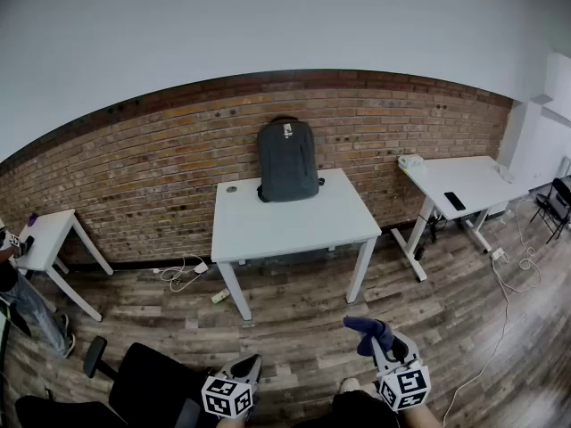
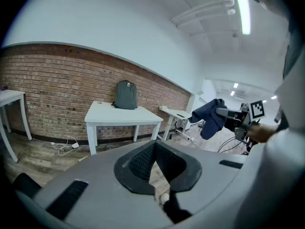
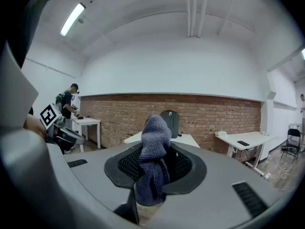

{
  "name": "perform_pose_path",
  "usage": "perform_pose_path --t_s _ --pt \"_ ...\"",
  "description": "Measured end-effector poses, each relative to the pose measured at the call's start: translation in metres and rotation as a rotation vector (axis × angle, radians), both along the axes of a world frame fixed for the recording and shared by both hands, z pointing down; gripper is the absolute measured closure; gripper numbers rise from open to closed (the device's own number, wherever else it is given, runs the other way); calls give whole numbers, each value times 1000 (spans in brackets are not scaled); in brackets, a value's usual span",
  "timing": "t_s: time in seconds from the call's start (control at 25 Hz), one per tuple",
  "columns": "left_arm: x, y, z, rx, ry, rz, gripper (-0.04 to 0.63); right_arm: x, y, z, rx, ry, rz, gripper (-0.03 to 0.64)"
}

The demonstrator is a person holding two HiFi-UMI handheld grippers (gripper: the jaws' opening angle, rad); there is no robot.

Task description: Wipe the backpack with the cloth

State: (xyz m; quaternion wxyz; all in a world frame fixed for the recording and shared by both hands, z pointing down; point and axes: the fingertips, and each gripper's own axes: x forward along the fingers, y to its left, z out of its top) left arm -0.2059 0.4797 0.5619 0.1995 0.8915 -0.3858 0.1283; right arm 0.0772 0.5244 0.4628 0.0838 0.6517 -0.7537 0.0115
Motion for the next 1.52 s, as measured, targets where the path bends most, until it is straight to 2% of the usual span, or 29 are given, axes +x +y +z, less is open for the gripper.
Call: perform_pose_path --t_s 0.28,0.56,0.96,1.32,1.52 --pt "8 -17 2 3 -19 -19 598 11 -31 3 25 -18 -19 514" --pt "23 -62 -1 17 -52 -62 599 37 -95 5 55 -47 -51 514" --pt "82 -145 -13 49 -78 -58 598 95 -194 7 75 -73 -71 514" --pt "101 -215 -24 51 -82 -130 598 129 -269 1 71 -75 -106 514" --pt "132 -251 -33 54 -71 -124 599 153 -304 -12 72 -64 -119 514"
